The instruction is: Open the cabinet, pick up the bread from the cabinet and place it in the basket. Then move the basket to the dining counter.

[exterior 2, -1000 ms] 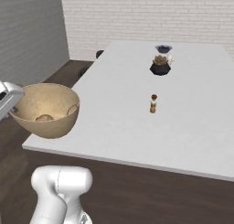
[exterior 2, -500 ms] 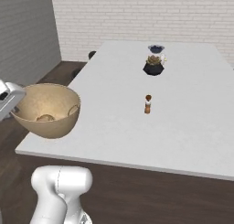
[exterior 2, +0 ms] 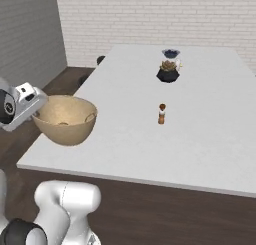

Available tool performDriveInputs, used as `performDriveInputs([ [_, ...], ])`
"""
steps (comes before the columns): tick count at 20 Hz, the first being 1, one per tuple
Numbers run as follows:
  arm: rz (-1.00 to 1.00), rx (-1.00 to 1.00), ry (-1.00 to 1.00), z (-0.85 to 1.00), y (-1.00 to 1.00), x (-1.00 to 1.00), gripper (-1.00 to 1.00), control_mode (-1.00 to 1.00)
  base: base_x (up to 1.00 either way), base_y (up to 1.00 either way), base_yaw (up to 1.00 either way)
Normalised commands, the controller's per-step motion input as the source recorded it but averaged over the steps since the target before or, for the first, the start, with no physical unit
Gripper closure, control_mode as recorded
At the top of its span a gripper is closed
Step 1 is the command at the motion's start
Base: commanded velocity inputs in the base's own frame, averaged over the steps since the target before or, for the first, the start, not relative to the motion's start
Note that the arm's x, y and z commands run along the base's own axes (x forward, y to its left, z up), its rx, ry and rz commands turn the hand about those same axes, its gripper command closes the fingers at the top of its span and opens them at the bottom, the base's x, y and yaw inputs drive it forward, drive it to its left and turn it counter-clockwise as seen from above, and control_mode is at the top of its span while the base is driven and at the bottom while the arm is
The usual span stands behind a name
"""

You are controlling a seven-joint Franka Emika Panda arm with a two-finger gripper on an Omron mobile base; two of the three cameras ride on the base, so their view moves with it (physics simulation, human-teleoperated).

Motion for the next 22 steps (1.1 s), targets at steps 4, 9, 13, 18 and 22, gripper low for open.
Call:
performDriveInputs([
  [4,-0.04,0.0,0.13,-0.49,-0.03,1.0,1.0,-1.0,0.0,0.0,0.0],
  [9,0.0,0.02,0.17,-0.7,-0.36,1.0,1.0,-1.0,0.0,0.0,0.0],
  [13,0.0,0.0,0.11,-0.98,-0.3,0.92,1.0,-1.0,0.0,0.0,0.0],
  [18,0.0,0.0,0.04,-0.95,-0.1,0.65,1.0,-1.0,0.0,0.0,0.0],
  [22,0.02,0.0,0.0,-0.74,0.0,0.17,1.0,-1.0,0.0,0.0,0.0],
])
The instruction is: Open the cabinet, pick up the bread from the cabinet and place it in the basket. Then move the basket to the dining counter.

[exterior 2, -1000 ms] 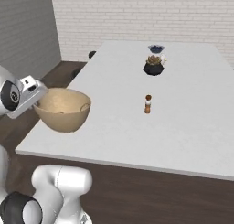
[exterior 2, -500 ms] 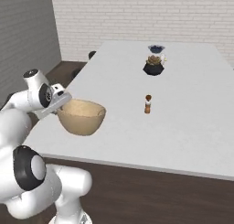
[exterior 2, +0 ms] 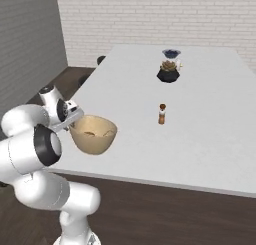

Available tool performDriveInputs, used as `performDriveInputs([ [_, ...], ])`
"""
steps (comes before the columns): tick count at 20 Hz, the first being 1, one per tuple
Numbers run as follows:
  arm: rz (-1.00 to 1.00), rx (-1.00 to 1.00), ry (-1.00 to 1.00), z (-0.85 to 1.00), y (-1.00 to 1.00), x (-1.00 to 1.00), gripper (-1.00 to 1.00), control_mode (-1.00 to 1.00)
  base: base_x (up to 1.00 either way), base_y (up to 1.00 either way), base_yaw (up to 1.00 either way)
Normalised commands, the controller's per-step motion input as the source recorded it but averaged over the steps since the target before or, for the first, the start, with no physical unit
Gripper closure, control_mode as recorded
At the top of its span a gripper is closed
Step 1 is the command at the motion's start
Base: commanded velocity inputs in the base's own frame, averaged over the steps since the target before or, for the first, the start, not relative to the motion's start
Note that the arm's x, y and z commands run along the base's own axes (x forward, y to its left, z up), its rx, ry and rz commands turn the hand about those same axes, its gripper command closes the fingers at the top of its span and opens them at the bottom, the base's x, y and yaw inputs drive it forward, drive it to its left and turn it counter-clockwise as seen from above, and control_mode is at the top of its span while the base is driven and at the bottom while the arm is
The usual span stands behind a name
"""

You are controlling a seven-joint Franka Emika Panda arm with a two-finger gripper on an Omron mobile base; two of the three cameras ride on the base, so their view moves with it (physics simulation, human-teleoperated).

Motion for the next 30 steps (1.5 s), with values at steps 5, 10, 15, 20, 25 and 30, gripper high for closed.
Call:
performDriveInputs([
  [5,0.02,0.0,0.0,-0.65,0.0,0.04,-1.0,-1.0,0.0,0.0,0.0],
  [10,0.0,0.02,-0.02,-0.11,-0.01,-0.02,-1.0,-1.0,0.0,0.0,0.0],
  [15,0.0,0.01,-0.09,0.62,-0.17,-0.33,-1.0,-1.0,0.0,0.0,0.0],
  [20,0.0,0.0,-0.13,0.73,-0.35,-0.61,-1.0,-1.0,0.0,0.0,0.0],
  [25,0.0,0.02,-0.14,0.7,-0.46,-0.74,-1.0,-1.0,0.0,0.0,0.0],
  [30,0.0,0.04,-0.07,0.84,-0.48,-0.67,-1.0,-1.0,0.0,0.0,0.0],
])
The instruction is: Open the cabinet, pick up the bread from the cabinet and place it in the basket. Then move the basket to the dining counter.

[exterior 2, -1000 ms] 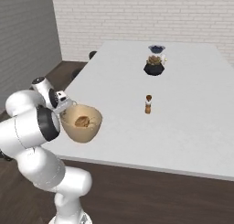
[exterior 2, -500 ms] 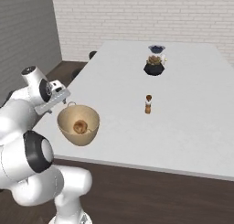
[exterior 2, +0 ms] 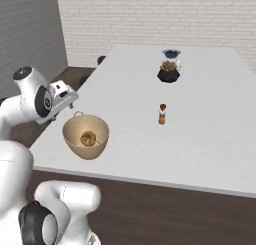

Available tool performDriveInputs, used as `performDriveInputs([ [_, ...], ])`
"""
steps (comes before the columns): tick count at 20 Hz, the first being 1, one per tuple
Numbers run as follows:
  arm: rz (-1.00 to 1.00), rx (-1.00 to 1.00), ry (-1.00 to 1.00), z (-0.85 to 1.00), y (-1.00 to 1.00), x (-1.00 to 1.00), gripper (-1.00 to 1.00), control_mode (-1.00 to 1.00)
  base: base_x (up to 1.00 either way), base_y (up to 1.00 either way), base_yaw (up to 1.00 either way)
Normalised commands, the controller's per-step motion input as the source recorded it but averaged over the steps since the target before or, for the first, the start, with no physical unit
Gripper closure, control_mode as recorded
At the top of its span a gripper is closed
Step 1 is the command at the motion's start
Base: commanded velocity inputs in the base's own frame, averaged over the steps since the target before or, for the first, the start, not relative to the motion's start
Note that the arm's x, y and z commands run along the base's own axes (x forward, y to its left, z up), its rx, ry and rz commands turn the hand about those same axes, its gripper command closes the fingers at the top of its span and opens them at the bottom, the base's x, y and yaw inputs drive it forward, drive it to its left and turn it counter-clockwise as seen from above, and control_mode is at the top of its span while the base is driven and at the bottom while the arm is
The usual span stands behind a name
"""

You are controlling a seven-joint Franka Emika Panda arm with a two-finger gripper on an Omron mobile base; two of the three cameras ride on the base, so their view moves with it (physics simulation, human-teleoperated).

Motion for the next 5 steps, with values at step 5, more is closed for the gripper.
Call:
performDriveInputs([
  [5,0.0,0.06,0.0,0.71,-0.46,-0.45,-1.0,-1.0,0.0,0.0,0.0],
])
